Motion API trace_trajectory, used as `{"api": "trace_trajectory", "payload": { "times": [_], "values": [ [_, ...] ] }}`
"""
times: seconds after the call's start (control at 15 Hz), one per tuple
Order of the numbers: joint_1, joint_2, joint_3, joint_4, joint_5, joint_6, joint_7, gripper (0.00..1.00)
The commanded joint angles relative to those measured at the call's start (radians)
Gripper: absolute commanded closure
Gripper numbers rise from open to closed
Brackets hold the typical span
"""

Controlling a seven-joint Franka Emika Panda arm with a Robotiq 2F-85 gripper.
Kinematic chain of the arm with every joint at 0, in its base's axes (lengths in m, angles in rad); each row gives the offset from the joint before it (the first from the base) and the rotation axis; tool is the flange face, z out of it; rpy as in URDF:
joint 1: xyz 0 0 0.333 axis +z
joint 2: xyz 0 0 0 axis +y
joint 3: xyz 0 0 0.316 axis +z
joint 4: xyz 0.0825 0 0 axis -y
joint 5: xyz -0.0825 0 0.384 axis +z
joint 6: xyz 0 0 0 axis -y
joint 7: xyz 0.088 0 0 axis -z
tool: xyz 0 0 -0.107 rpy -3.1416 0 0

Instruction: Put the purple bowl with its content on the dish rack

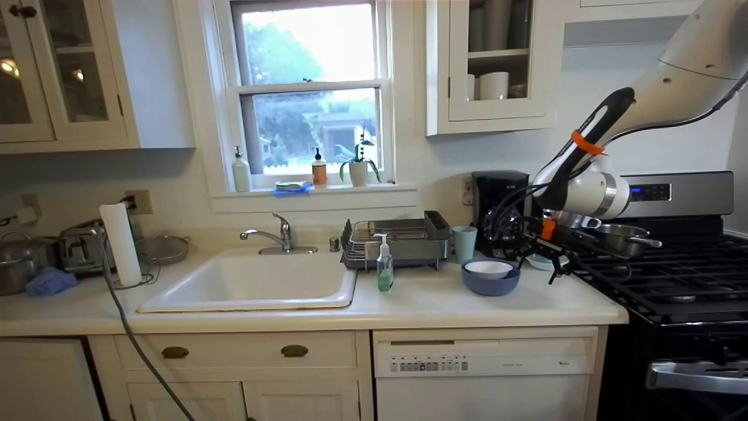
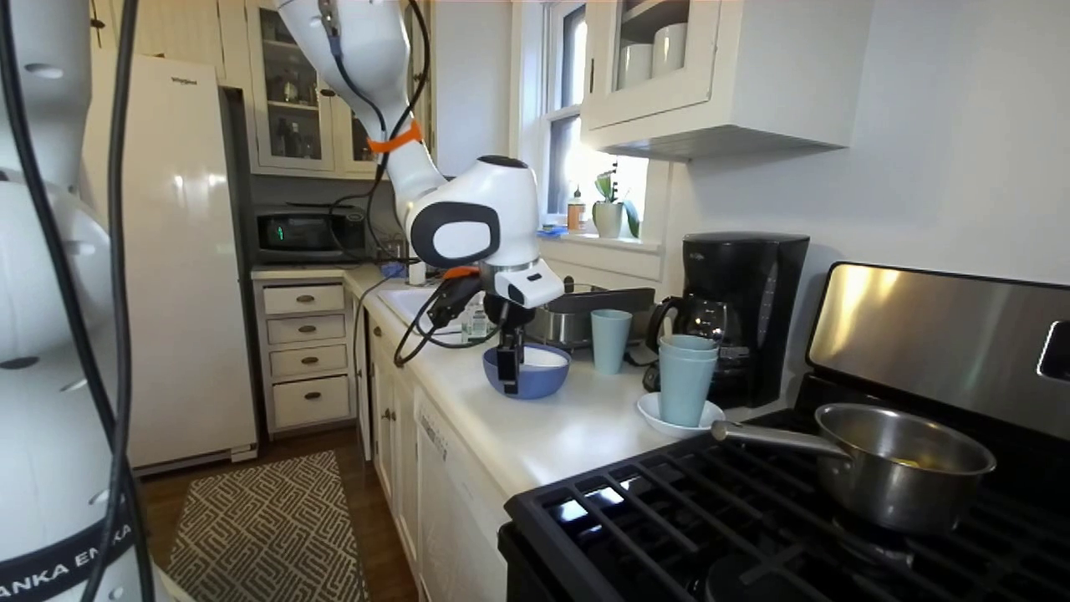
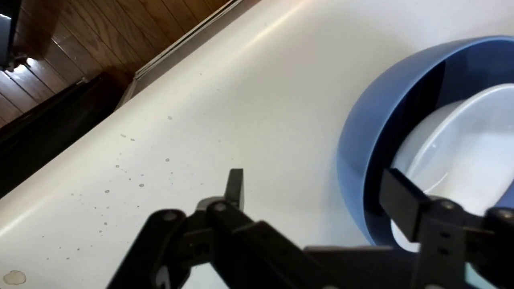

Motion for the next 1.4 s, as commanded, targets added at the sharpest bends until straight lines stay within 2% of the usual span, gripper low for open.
{"api": "trace_trajectory", "payload": {
  "times": [0.0, 0.07, 0.2, 0.4, 0.53, 0.6, 0.73, 0.93, 1.2, 1.33],
  "values": [
    [0.005, 0.052, 0.014, 0.039, 0.04, 0.046, 0.016, 0.32],
    [0.003, 0.058, 0.018, 0.046, 0.048, 0.049, 0.016, 0.35],
    [0.003, 0.072, 0.021, 0.057, 0.052, 0.055, 0.019, 0.32],
    [0.0, 0.084, 0.029, 0.069, 0.066, 0.058, 0.014, 0.33],
    [0.001, 0.094, 0.028, 0.076, 0.064, 0.06, 0.02, 0.36],
    [0.008, 0.097, 0.019, 0.078, 0.054, 0.057, 0.029, 0.55],
    [0.008, 0.104, 0.017, 0.081, 0.052, 0.058, 0.032, 0.66],
    [-0.002, 0.1, 0.029, 0.083, 0.064, 0.046, 0.021, 0.9],
    [-0.016, 0.08, 0.053, 0.092, 0.114, 0.01, -0.014, 0.97],
    [-0.02, 0.061, 0.067, 0.089, 0.143, -0.018, -0.035, 0.93]
  ]
}}
